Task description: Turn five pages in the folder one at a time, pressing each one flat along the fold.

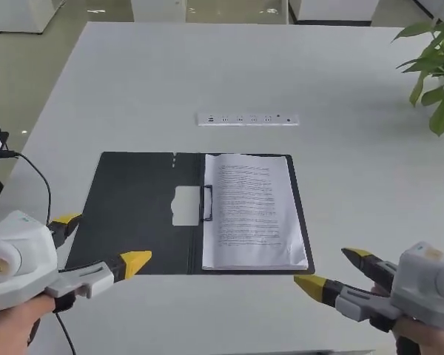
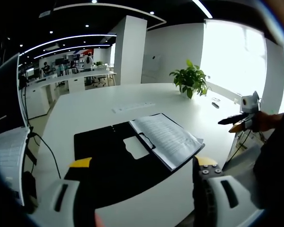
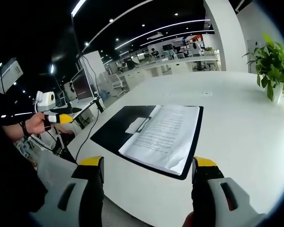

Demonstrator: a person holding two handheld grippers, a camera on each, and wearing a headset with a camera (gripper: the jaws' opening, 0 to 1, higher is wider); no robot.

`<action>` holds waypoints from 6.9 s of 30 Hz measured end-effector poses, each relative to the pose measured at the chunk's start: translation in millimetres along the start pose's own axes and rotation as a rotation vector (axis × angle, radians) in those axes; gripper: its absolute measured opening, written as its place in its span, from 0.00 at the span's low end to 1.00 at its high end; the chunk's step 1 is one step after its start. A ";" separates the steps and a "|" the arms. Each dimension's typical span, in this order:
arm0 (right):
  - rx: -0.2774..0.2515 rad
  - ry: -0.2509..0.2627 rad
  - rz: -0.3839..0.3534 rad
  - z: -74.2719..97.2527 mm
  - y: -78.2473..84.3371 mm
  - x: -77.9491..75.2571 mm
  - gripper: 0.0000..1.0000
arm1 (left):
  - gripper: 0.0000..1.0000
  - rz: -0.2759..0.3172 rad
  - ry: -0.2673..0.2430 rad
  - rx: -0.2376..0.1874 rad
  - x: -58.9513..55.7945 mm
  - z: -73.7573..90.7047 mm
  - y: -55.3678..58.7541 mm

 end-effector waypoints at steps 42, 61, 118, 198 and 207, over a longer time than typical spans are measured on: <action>0.047 0.030 -0.017 1.7 3.3 -27.7 0.74 | 0.82 -0.231 0.408 0.130 -93.8 -208.1 -28.9; 0.054 0.043 -0.055 1.3 9.9 -37.4 0.73 | 0.80 -0.252 0.376 0.238 -122.3 -280.8 18.2; 0.074 -0.029 -0.054 -38.3 1.5 -52.0 0.68 | 0.46 -0.325 0.350 0.225 -124.1 -289.8 43.7; 0.093 -0.184 -0.212 -119.7 7.0 -67.6 0.54 | 0.37 -0.303 0.336 0.206 -136.7 -284.4 49.4; 0.094 -0.187 -0.300 -134.7 10.0 -75.1 0.43 | 0.37 -0.300 0.334 0.207 -136.5 -284.6 49.0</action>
Point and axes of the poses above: the centre of the closed fingertips' face, and the gripper's own axes: z roughly backward along the fingers, x roughly to its left, y roughly out of its underside, the point moved 10 cm from there along z, roughly backward along the fingers, and after that the axes turned 6 degrees about y, right-handed, at the moved point
